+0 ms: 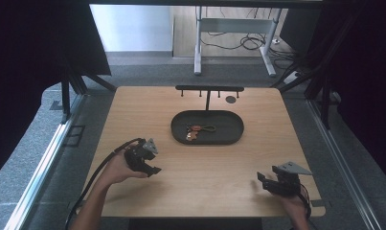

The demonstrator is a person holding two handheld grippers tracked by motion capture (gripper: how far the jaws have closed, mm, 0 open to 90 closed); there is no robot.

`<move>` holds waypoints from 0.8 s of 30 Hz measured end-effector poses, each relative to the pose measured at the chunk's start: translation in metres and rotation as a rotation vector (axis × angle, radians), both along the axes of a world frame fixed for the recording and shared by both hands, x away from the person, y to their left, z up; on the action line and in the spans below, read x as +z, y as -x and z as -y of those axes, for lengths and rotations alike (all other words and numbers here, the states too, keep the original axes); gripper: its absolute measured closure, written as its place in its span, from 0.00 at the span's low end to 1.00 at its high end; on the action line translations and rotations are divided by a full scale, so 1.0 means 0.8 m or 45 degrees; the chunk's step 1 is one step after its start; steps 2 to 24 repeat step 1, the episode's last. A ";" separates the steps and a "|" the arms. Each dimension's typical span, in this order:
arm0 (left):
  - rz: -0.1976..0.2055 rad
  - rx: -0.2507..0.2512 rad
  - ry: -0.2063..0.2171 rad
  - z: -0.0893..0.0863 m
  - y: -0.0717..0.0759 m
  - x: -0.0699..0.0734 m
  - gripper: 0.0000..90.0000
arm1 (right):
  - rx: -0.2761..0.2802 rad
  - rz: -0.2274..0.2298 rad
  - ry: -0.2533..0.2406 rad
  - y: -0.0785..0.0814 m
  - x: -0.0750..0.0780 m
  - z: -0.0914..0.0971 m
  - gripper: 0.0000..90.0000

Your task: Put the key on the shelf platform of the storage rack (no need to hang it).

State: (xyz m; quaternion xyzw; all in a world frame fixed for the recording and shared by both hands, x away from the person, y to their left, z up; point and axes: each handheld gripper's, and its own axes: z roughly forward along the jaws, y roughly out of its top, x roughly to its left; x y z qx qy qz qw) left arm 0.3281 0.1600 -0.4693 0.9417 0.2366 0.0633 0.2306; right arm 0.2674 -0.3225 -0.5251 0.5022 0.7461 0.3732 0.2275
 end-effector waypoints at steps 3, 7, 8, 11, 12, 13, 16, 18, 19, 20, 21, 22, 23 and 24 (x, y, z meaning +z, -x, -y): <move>0.001 0.008 0.003 -0.001 0.001 -0.001 0.46 | -0.001 0.000 -0.001 0.000 0.000 0.000 0.33; 0.001 0.008 0.003 -0.001 0.001 -0.001 0.46 | -0.001 0.000 -0.001 0.000 0.000 0.000 0.33; 0.001 0.008 0.003 -0.001 0.001 -0.001 0.46 | -0.001 0.000 -0.001 0.000 0.000 0.000 0.33; 0.001 0.008 0.003 -0.001 0.001 -0.001 0.46 | -0.001 0.000 -0.001 0.000 0.000 0.000 0.33; 0.001 0.008 0.003 -0.001 0.001 -0.001 0.46 | -0.001 0.000 -0.001 0.000 0.000 0.000 0.33; 0.001 0.008 0.003 -0.001 0.001 -0.001 0.46 | -0.001 0.000 -0.001 0.000 0.000 0.000 0.33; 0.001 0.008 0.003 -0.001 0.001 -0.001 0.46 | -0.001 0.000 -0.001 0.000 0.000 0.000 0.33; 0.001 0.008 0.003 -0.001 0.001 -0.001 0.46 | -0.001 0.000 -0.001 0.000 0.000 0.000 0.33; 0.001 0.008 0.003 -0.001 0.001 -0.001 0.46 | -0.001 0.000 -0.001 0.000 0.000 0.000 0.33; 0.001 0.008 0.003 -0.001 0.001 -0.001 0.46 | -0.001 0.000 -0.001 0.000 0.000 0.000 0.33; 0.001 0.008 0.003 -0.001 0.001 -0.001 0.46 | -0.001 0.000 -0.001 0.000 0.000 0.000 0.33; 0.001 0.008 0.003 -0.001 0.001 -0.001 0.46 | -0.001 0.000 -0.001 0.000 0.000 0.000 0.33; 0.001 0.008 0.003 -0.001 0.001 -0.001 0.46 | -0.001 0.000 -0.001 0.000 0.000 0.000 0.33; 0.001 0.008 0.003 -0.001 0.001 -0.001 0.46 | -0.001 0.000 -0.001 0.000 0.000 0.000 0.33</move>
